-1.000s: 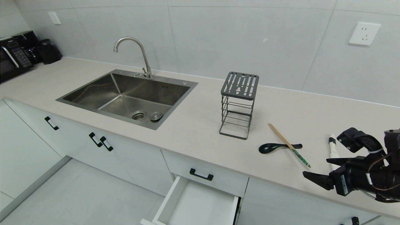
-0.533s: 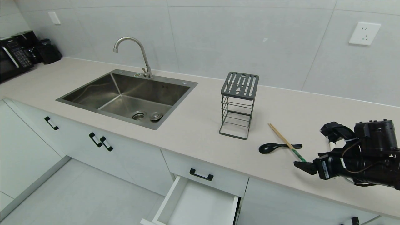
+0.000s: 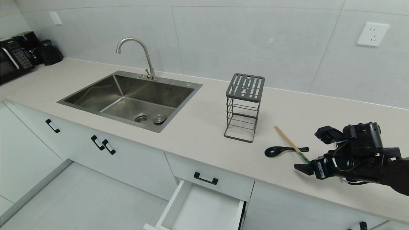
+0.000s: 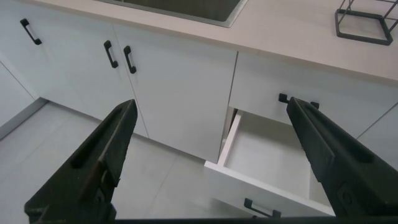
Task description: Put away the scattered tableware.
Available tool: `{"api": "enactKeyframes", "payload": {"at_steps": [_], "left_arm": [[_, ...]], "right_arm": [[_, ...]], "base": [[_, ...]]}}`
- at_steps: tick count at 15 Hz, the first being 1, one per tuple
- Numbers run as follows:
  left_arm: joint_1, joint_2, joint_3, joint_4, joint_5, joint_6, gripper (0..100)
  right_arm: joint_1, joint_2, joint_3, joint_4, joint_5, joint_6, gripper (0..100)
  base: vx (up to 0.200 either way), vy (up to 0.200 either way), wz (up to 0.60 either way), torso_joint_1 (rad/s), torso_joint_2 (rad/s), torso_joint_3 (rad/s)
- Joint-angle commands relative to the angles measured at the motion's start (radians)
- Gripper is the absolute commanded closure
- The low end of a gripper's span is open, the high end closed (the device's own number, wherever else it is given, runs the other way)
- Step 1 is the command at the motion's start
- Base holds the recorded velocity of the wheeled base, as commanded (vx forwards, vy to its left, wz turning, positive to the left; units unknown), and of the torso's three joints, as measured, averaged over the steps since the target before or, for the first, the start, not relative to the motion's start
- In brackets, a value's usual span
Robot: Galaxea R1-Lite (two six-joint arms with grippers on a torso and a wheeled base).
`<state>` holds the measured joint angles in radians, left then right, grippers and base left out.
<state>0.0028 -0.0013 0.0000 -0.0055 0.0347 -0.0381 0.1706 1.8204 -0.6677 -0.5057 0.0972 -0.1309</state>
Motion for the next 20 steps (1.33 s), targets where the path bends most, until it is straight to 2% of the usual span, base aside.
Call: {"api": "enactKeyframes", "payload": {"at_steps": [1, 15, 16, 20], "left_arm": [[0.000, 0.001, 0.000, -0.001, 0.001, 0.000, 0], [0.000, 0.001, 0.000, -0.001, 0.001, 0.000, 0], [0.000, 0.001, 0.000, -0.001, 0.001, 0.000, 0], [0.000, 0.001, 0.000, -0.001, 0.001, 0.000, 0]], "right_arm": [[0.003, 0.028, -0.016, 0.000, 0.001, -0.001, 0], [0.035, 0.105, -0.075, -0.008, 0.010, -0.001, 0], [0.035, 0.111, -0.079, -0.008, 0.009, 0.000, 100], [0.004, 0.131, -0.093, -0.008, 0.004, 0.000, 100]], "base": [[0.000, 0.000, 0.00, 0.000, 0.00, 0.000], [0.000, 0.000, 0.00, 0.000, 0.00, 0.000], [0.000, 0.000, 0.00, 0.000, 0.00, 0.000], [0.000, 0.000, 0.00, 0.000, 0.00, 0.000]]}}
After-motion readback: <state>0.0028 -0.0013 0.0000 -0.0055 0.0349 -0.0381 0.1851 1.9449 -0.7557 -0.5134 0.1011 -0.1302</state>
